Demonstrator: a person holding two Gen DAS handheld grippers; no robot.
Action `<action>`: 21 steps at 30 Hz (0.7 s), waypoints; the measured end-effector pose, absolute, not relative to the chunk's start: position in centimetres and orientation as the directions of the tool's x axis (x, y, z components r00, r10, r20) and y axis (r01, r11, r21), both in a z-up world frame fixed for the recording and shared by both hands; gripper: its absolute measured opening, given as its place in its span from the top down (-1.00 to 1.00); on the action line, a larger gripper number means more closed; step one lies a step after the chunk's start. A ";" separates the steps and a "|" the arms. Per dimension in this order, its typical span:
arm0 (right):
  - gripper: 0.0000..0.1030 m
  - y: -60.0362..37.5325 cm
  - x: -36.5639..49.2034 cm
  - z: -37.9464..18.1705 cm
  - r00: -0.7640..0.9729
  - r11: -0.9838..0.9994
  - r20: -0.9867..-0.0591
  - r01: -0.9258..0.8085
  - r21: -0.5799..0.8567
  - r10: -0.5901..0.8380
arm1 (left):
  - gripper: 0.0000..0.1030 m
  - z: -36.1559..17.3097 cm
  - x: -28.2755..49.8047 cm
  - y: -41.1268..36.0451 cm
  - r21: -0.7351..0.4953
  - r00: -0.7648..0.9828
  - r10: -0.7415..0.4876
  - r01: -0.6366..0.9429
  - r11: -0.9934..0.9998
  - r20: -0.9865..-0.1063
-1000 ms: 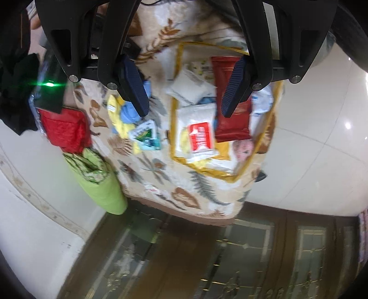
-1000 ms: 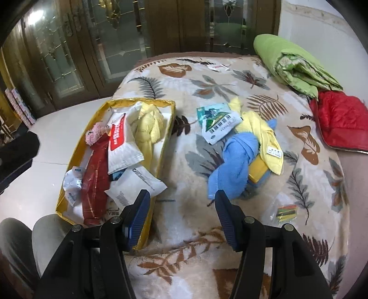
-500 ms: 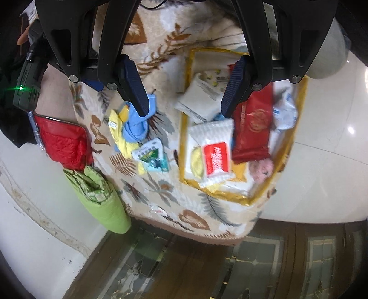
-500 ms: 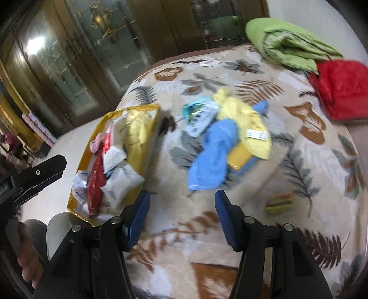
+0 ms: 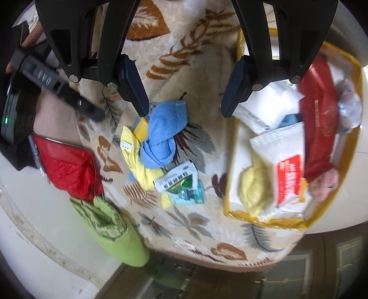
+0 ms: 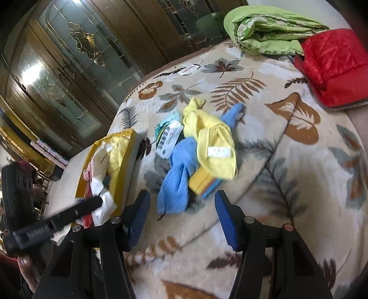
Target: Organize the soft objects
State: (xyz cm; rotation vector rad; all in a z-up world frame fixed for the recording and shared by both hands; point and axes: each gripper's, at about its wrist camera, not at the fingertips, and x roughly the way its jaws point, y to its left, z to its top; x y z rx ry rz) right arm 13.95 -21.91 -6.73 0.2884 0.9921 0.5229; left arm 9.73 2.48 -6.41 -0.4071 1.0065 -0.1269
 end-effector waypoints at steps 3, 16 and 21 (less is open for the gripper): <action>-0.14 -21.5 15.9 -6.8 0.426 0.835 -0.718 -0.303 0.459 0.550 | -0.28 -7.2 11.0 2.0 -0.394 0.519 -0.300 -0.078 0.916 -0.801; -0.14 -18.3 26.9 -8.7 0.345 0.848 -0.786 -0.350 0.399 0.513 | -0.28 -7.4 14.4 1.3 -0.352 0.527 -0.284 -0.032 0.935 -0.801; -0.17 -16.9 29.1 -10.7 0.289 0.859 -0.829 -0.350 0.374 0.479 | -0.28 -8.2 16.2 0.5 -0.358 0.490 -0.312 -0.001 0.934 -0.814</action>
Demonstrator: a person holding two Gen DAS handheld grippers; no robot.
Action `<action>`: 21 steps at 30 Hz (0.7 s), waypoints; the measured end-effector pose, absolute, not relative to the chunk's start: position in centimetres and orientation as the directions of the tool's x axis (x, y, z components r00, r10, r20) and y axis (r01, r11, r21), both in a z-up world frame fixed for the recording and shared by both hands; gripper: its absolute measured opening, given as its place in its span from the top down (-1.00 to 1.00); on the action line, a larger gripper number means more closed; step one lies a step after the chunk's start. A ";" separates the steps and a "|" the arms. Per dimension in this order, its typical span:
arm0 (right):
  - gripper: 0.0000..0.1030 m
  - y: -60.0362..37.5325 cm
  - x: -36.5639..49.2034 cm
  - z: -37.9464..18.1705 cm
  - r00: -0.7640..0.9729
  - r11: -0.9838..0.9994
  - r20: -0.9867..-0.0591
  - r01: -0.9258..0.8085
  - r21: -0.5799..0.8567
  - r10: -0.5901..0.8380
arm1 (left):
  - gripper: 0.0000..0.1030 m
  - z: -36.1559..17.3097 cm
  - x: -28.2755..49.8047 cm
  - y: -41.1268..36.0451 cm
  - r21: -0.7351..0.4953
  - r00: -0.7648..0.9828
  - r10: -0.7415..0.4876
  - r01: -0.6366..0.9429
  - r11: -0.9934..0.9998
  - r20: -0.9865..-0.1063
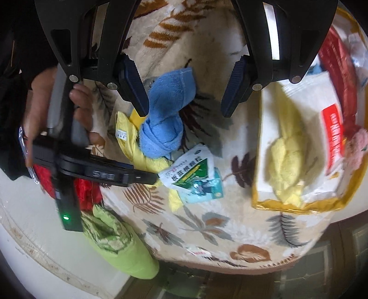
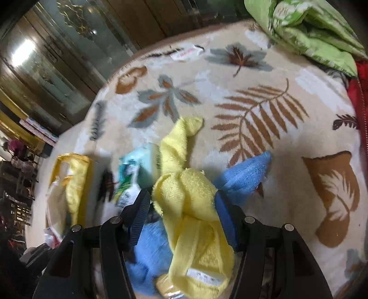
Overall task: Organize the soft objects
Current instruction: 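Grasp the blue towel with the left tool while the right tool grasps the yellow towel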
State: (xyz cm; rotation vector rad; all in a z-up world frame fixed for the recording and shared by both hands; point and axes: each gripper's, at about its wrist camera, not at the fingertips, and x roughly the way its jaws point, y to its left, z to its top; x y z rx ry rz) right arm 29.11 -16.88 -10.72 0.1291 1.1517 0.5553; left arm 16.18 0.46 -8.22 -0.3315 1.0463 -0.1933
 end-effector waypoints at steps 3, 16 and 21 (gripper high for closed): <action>-0.03 -17.0 29.1 -11.2 0.277 0.862 -0.834 -0.335 0.382 0.477 | -0.28 -9.3 17.8 -0.3 -0.403 0.447 -0.369 0.019 0.915 -0.815; 0.90 -20.0 26.1 -6.7 0.384 0.869 -0.785 -0.306 0.389 0.487 | -0.17 -14.1 23.3 -5.0 -0.394 0.325 -0.384 0.037 0.918 -0.864; 0.91 -20.6 25.1 -6.4 0.409 0.866 -0.765 -0.288 0.409 0.497 | 0.28 -13.7 22.0 -4.8 -0.377 0.373 -0.368 0.053 0.925 -0.852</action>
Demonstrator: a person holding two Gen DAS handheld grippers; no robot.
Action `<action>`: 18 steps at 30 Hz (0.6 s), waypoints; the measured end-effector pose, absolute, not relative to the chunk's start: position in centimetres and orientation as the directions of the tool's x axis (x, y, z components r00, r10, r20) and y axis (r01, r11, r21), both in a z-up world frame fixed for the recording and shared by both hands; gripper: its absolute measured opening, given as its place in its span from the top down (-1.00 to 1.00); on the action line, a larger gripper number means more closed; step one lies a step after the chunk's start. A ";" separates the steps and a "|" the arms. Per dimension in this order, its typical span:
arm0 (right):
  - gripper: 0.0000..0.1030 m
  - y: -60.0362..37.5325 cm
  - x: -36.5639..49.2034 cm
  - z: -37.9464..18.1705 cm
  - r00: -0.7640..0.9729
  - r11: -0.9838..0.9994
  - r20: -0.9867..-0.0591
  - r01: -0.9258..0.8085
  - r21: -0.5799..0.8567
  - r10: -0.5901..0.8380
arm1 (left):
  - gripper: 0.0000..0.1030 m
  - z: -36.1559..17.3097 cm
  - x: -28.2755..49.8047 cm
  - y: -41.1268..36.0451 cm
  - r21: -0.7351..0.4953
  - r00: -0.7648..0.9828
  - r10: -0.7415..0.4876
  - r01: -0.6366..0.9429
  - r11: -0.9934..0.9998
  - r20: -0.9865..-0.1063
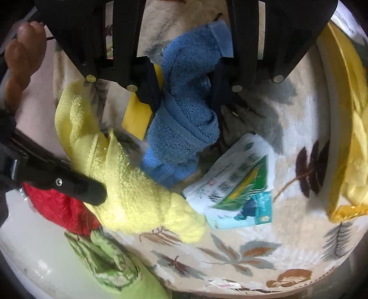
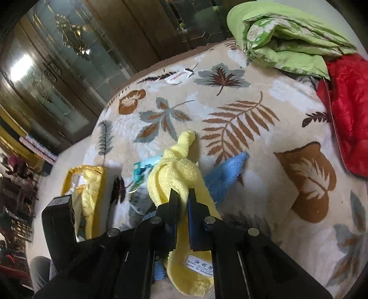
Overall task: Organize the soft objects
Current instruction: 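Grasp the blue towel with the left tool while the right tool grasps the yellow towel, then carry the blue towel with the left tool while the right tool carries the yellow towel over the tray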
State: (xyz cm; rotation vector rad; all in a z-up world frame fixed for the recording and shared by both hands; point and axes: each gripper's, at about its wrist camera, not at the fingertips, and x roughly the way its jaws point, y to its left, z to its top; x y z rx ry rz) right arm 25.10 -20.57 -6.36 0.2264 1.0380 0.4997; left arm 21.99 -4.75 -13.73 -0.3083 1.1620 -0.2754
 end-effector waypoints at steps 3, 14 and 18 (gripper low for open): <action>0.91 -21.0 24.2 -6.3 0.428 0.866 -0.753 -0.256 0.430 0.500 | 0.31 -12.7 21.1 -3.5 -0.406 0.395 -0.384 0.030 0.913 -0.835; 0.91 -21.8 19.9 -2.4 0.551 0.854 -0.667 -0.193 0.483 0.502 | 0.31 -7.7 15.8 0.9 -0.531 0.448 -0.485 0.027 0.847 -0.751; 0.91 -21.3 18.1 -1.5 0.569 0.849 -0.647 -0.198 0.491 0.507 | 0.31 -6.7 13.3 2.6 -0.579 0.470 -0.514 0.008 0.815 -0.718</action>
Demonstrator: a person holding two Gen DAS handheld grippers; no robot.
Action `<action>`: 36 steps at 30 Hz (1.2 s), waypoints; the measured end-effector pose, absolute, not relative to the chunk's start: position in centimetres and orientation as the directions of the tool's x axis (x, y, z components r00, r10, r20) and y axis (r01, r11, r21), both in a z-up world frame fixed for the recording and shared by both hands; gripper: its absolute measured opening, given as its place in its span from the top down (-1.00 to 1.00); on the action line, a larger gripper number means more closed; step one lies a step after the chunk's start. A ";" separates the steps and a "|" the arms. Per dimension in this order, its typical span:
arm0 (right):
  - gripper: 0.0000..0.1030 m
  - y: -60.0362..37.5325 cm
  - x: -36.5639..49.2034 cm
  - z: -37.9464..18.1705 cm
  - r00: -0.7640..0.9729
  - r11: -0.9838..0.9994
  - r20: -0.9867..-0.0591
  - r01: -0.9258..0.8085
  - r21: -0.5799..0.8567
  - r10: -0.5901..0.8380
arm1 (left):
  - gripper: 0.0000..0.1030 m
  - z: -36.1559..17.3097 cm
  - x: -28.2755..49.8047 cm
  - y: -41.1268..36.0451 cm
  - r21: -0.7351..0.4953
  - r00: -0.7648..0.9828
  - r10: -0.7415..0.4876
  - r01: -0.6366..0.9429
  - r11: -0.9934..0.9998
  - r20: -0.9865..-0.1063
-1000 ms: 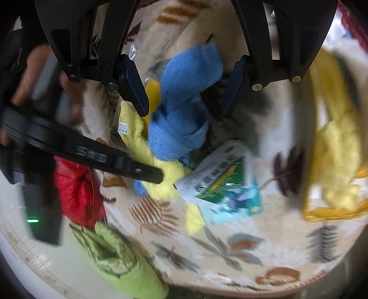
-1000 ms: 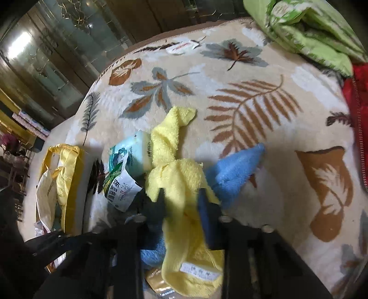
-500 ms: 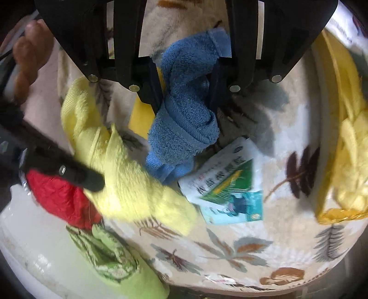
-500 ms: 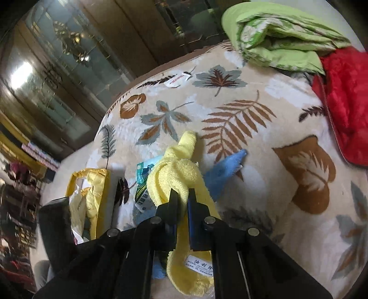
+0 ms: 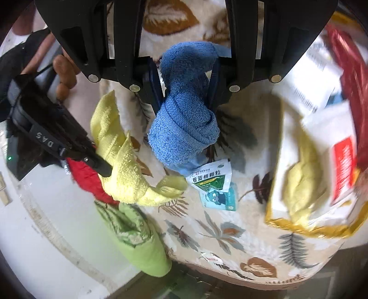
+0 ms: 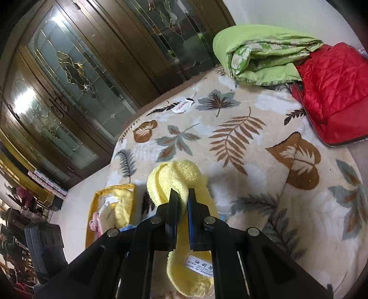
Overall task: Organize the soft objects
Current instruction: 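Carry the blue towel with the left tool while the right tool carries the yellow towel over the tray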
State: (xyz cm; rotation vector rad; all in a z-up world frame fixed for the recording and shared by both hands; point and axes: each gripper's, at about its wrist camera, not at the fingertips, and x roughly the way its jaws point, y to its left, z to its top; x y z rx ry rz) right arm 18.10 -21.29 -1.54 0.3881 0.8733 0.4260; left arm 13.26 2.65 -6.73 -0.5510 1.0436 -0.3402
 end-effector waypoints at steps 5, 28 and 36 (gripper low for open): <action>0.91 -21.0 15.5 -0.1 0.590 0.844 -0.627 -0.201 0.497 0.509 | 0.31 -5.3 9.8 5.3 -0.632 0.515 -0.535 -0.015 0.775 -0.669; 0.91 -11.3 9.4 4.6 0.546 0.775 -0.557 -0.353 0.524 0.626 | 0.31 1.4 2.0 19.8 -0.637 0.725 -0.351 -0.156 0.755 -0.593; 0.91 -5.4 12.6 4.3 0.557 0.795 -0.573 -0.347 0.497 0.601 | 0.31 1.9 4.3 24.0 -0.624 0.750 -0.290 -0.203 0.754 -0.594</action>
